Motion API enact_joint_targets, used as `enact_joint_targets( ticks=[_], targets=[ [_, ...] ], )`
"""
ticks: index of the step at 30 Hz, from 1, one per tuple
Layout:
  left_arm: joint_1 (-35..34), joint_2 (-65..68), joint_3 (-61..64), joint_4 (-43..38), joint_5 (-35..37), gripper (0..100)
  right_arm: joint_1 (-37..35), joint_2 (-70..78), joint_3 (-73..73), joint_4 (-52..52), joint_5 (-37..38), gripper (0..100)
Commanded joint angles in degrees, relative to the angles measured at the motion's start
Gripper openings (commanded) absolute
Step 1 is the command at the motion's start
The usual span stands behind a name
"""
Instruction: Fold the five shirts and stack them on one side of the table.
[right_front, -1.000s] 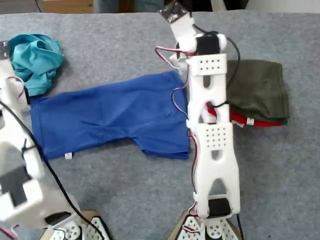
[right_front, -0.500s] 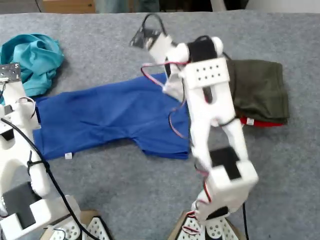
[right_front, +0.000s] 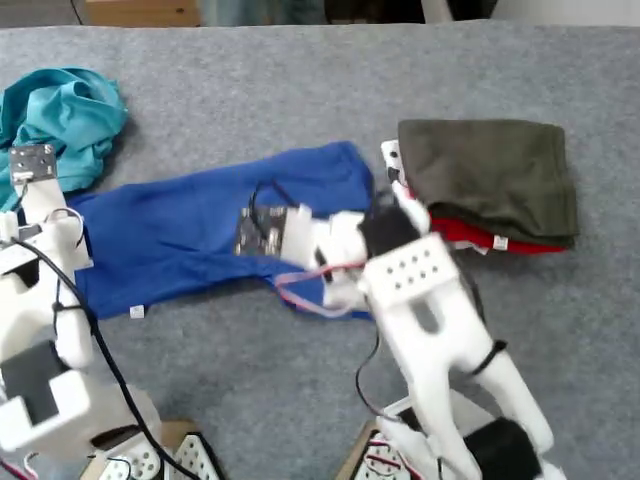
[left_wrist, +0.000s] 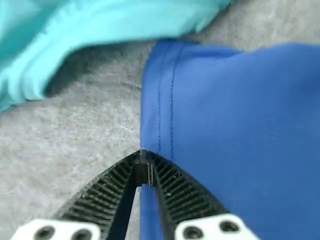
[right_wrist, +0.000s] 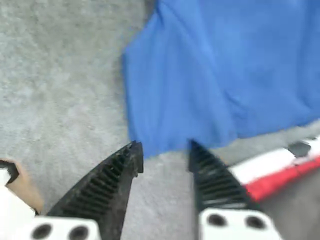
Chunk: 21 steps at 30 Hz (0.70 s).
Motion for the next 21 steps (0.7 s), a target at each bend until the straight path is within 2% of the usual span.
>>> enact_joint_targets(
  ticks=[1,7,13,18,21],
  targets=[
    [1.01,3.16,-6.29,-0.7,0.53,3,-1.85,-3.12,9.1,-7.12,0.35,22.2],
    [1.8,10.29,-8.84,-0.88,0.35,3,-4.04,1.27,16.31,-14.68,0.35,22.4],
    [1.27,10.99,-9.89,-0.62,0.26,3,-3.78,9.19,16.57,-22.07,0.53,27.3],
    [1.19,10.99,-9.89,-0.62,0.26,3,-3.69,19.91,16.4,-27.6,0.53,27.2],
    [1.01,10.99,-9.89,-0.62,0.26,3,-2.37,23.25,12.7,-25.76,0.53,27.2]
  ],
)
